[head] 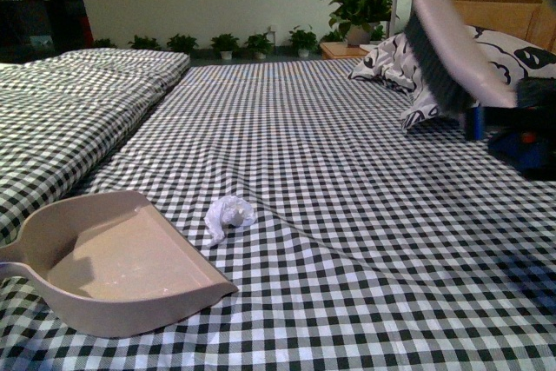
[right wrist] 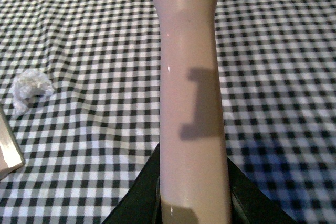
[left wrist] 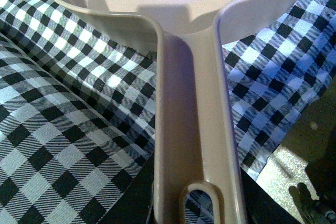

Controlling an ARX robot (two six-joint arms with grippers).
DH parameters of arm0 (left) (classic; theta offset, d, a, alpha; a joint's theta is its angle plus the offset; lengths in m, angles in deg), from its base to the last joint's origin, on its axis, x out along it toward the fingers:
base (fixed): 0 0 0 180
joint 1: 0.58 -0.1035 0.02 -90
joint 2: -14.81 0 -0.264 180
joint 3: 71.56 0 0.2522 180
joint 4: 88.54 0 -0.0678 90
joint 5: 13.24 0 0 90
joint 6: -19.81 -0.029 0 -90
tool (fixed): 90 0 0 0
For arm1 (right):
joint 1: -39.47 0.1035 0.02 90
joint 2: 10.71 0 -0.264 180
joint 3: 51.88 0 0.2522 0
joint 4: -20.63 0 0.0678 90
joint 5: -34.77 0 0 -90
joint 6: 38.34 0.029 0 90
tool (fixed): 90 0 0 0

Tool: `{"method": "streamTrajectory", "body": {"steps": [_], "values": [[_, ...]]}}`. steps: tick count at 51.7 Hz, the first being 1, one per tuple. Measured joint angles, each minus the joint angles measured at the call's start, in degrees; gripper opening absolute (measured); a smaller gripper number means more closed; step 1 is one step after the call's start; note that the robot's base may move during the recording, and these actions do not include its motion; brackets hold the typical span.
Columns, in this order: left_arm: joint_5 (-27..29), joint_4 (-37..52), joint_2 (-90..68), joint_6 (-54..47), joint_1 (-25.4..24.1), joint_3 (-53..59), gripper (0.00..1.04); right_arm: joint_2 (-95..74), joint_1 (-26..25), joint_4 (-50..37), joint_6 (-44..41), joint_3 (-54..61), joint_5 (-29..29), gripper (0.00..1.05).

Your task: Clean up trash

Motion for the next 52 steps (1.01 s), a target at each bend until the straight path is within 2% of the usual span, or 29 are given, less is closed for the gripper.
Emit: {"method": "streamTrajectory", "body": {"steps": [5,21,52], "values": [[0.0,0.0,0.0,-0.02,0.0,0.0,0.26,-9.03,1.16,-2.82,-0.13,-4.2,3.15,0.19],[0.0,0.0,0.0,-0.04,0.0,0.0,0.26,-23.91,6.6,-4.81,-2.75,-12.7,2.71,0.19],[0.0,0.0,0.0,-0.07,0.0,0.0,0.26,-33.27,12.04,-5.7,-4.28,-18.62,0.5,0.19]]}}
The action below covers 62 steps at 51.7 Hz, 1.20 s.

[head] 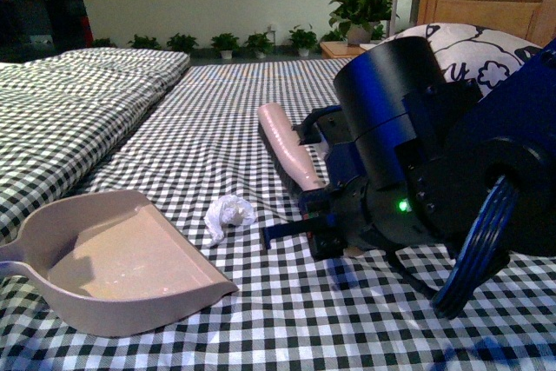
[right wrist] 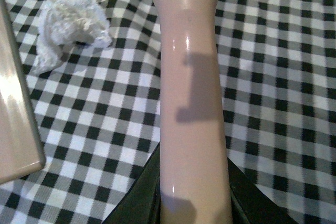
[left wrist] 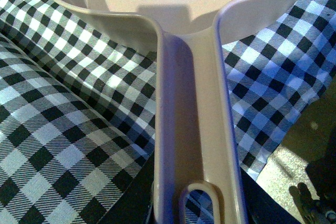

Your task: Clean up trash

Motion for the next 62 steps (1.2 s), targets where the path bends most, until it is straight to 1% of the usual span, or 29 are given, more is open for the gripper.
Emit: {"method": "streamTrajectory", "body": {"steps": [10,21,33,41,47,49,53,54,57,58,60,62], "values": [[0.0,0.0,0.0,-0.02,0.0,0.0,0.26,-2.49,2.69,-1.07,-1.49,0.04,-1.31,0.19],[0.0,0.0,0.0,-0.11,0.0,0.0,0.26,-4.31,2.08,-1.11,-4.04,0.0,-4.98,0.19],[0.0,0.0,0.0,-0.15,0.0,0.0,0.26,-5.14,2.05,1.7,-5.16,-0.04,-4.22,0.19],[0.0,0.0,0.0,-0.15,0.0,0.0,0.26,-5.25,2.49,4.22,-5.07,-0.04,-2.21,0.19],[0.0,0.0,0.0,-0.17,0.0,0.0,0.26,-5.05,2.82,5.68,-4.59,-0.07,0.26,0.19],[0.0,0.0,0.0,-0.17,0.0,0.0,0.26,-4.61,2.89,6.51,-4.39,-0.07,1.95,0.19],[0.0,0.0,0.0,-0.2,0.0,0.0,0.26,-2.73,3.06,7.74,-3.96,0.15,6.64,0.19],[0.0,0.0,0.0,-0.2,0.0,0.0,0.26,-1.7,3.21,8.31,-3.76,0.28,9.18,0.19],[0.0,0.0,0.0,-0.22,0.0,0.0,0.26,0.83,3.63,9.38,-3.67,0.77,13.73,0.19],[0.0,0.0,0.0,-0.22,0.0,0.0,0.26,1.31,3.67,9.6,-3.67,0.9,14.1,0.19],[0.0,0.0,0.0,-0.22,0.0,0.0,0.26,3.21,3.87,10.6,-3.8,1.31,17.55,0.19],[0.0,0.0,0.0,-0.22,0.0,0.0,0.26,4.13,3.98,11.32,-3.82,1.38,18.99,0.19]]}}
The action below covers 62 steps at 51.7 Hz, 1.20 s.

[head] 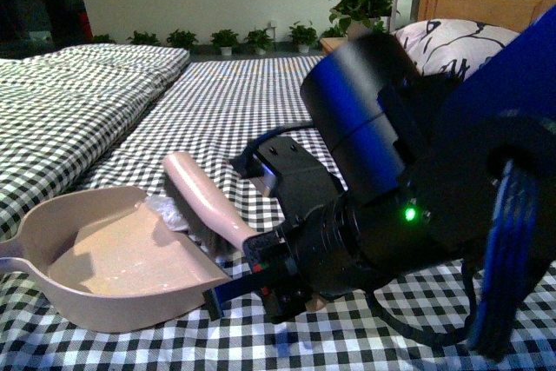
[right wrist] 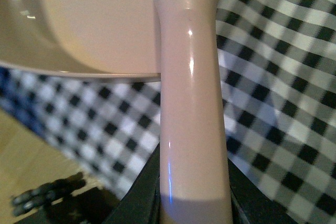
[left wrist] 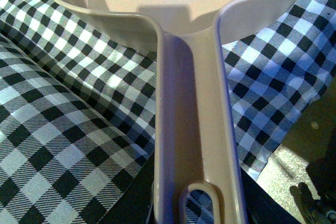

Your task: Clean up trash

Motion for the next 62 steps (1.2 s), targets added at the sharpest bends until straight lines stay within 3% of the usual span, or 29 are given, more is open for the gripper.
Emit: {"method": "streamTrajectory", "body": {"steps": [6,10,22,37,48,62], "values": [[0.0,0.0,0.0,-0.02,0.0,0.0,0.26,4.13,-0.13,1.64,-0.68,0.68,4.94,0.19],[0.0,0.0,0.0,-0.04,0.0,0.0,0.26,5.75,-1.05,1.36,-1.36,0.7,5.09,0.19],[0.0,0.0,0.0,-0.09,0.0,0.0,0.26,2.89,-4.42,-5.97,-3.08,0.15,-11.15,0.19],[0.0,0.0,0.0,-0.09,0.0,0.0,0.26,-4.0,0.33,-6.43,-8.2,0.79,-12.81,0.19],[0.0,0.0,0.0,-0.11,0.0,0.0,0.26,-5.11,2.84,-3.52,-8.5,0.87,-10.27,0.19],[0.0,0.0,0.0,-0.13,0.0,0.0,0.26,1.2,2.75,3.93,-7.93,1.14,2.45,0.19]]}}
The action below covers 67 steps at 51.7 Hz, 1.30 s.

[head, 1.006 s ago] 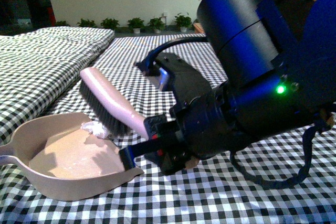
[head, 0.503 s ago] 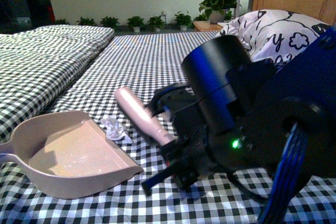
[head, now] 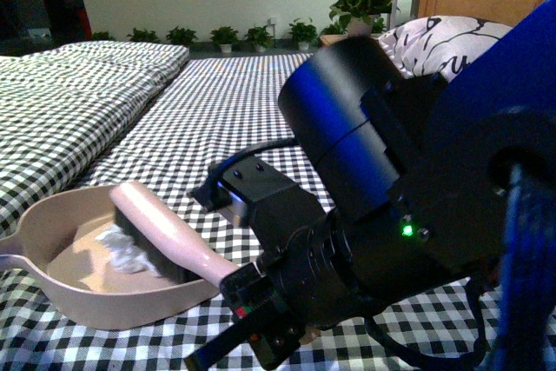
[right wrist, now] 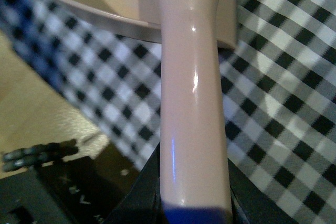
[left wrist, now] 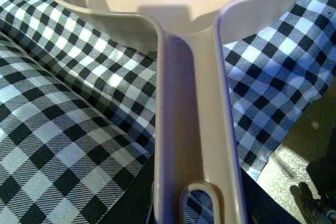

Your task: Clean up trash

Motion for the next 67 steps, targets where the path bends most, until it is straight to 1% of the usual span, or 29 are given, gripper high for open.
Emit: {"method": "streamTrajectory", "body": {"steps": [6,12,15,19,28,34,39,45,50,56,61,67], "values": [[-0.02,0.0,0.0,0.0,0.0,0.0,0.26,3.65,-0.17,1.42,-0.02,0.33,4.74,0.19],[-0.02,0.0,0.0,0.0,0.0,0.0,0.26,6.16,-1.05,1.64,-0.48,0.31,5.33,0.19],[-0.02,0.0,0.0,0.0,0.0,0.0,0.26,6.75,-2.12,1.49,-0.5,0.28,4.5,0.19],[-0.02,0.0,0.0,0.0,0.0,0.0,0.26,6.49,-3.85,0.44,-0.46,0.28,1.7,0.19],[-0.02,0.0,0.0,0.0,0.0,0.0,0.26,4.17,-7.72,-7.23,2.01,0.33,-8.61,0.19],[-0.02,0.0,0.0,0.0,0.0,0.0,0.26,3.63,-10.25,-8.66,4.96,0.33,-12.2,0.19],[-0.02,0.0,0.0,0.0,0.0,0.0,0.26,3.63,-13.35,-8.87,6.36,0.63,-12.94,0.19],[-0.02,0.0,0.0,0.0,0.0,0.0,0.26,3.65,-14.38,-8.87,6.88,1.07,-12.83,0.19],[-2.93,4.9,0.17,0.66,0.0,1.01,0.26,3.67,-14.47,-8.85,7.13,1.07,-12.57,0.19],[-4.17,7.69,0.35,1.46,0.15,1.05,0.26,3.87,-14.82,-8.81,7.34,1.07,-12.63,0.19],[-4.74,11.26,0.55,2.64,0.63,0.98,0.26,4.52,-15.78,-8.79,7.61,1.07,-13.29,0.19],[-3.87,15.58,0.74,4.61,1.4,-0.02,0.26,5.81,-17.35,-8.61,8.76,1.05,-14.84,0.19]]}}
